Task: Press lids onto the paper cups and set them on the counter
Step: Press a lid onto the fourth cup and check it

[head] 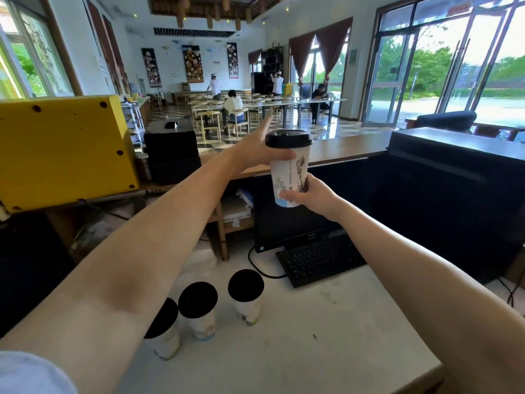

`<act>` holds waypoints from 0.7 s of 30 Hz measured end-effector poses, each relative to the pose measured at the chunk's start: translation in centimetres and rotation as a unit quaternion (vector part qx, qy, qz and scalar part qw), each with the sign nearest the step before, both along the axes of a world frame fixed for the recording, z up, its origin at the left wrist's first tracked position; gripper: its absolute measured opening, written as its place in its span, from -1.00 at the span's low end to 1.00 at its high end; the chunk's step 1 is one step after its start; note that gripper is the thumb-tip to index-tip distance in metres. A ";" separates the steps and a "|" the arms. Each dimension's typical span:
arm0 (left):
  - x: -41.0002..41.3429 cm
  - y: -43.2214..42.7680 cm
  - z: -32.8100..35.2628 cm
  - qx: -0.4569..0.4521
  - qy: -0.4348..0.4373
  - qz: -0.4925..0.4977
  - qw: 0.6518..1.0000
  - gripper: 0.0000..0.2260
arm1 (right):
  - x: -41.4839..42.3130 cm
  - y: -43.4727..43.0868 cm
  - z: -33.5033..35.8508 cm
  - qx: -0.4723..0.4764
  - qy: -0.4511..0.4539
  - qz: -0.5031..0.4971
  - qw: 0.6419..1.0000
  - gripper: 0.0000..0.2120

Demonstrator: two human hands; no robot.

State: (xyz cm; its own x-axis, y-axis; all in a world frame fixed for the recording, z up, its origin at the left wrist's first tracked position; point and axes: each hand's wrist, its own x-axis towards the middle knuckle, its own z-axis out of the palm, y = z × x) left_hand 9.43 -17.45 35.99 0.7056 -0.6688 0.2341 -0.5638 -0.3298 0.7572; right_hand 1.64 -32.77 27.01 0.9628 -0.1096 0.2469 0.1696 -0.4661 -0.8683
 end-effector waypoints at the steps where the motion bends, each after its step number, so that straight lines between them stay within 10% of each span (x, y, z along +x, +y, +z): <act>1: 0.0 -0.3 -0.3 -0.041 0.019 0.014 0.999 -0.02 | 0.1 0.1 0.1 0.005 -0.006 -0.008 1.000 -0.56; 8: -0.5 -2.1 -2.1 -0.172 0.081 0.043 0.981 -0.49 | 1.8 0.9 2.5 -0.014 -0.052 -0.045 0.998 -0.49; 13: 0.0 -1.6 -1.5 -0.203 0.070 0.080 0.973 -0.35 | 2.1 1.2 4.1 0.012 -0.059 0.045 0.997 -0.54; 21: 1.6 0.8 -2.9 -0.223 0.109 0.073 0.966 -0.40 | 2.6 -0.8 -6.8 -0.081 0.253 0.067 0.962 -0.06</act>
State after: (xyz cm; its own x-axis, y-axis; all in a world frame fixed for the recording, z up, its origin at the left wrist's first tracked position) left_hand 11.05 -16.62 33.07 0.8496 -0.4255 0.3118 -0.3480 -0.0077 0.9375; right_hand 4.22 -33.61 20.21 0.9670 0.0241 -0.2537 -0.1877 -0.6061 -0.7729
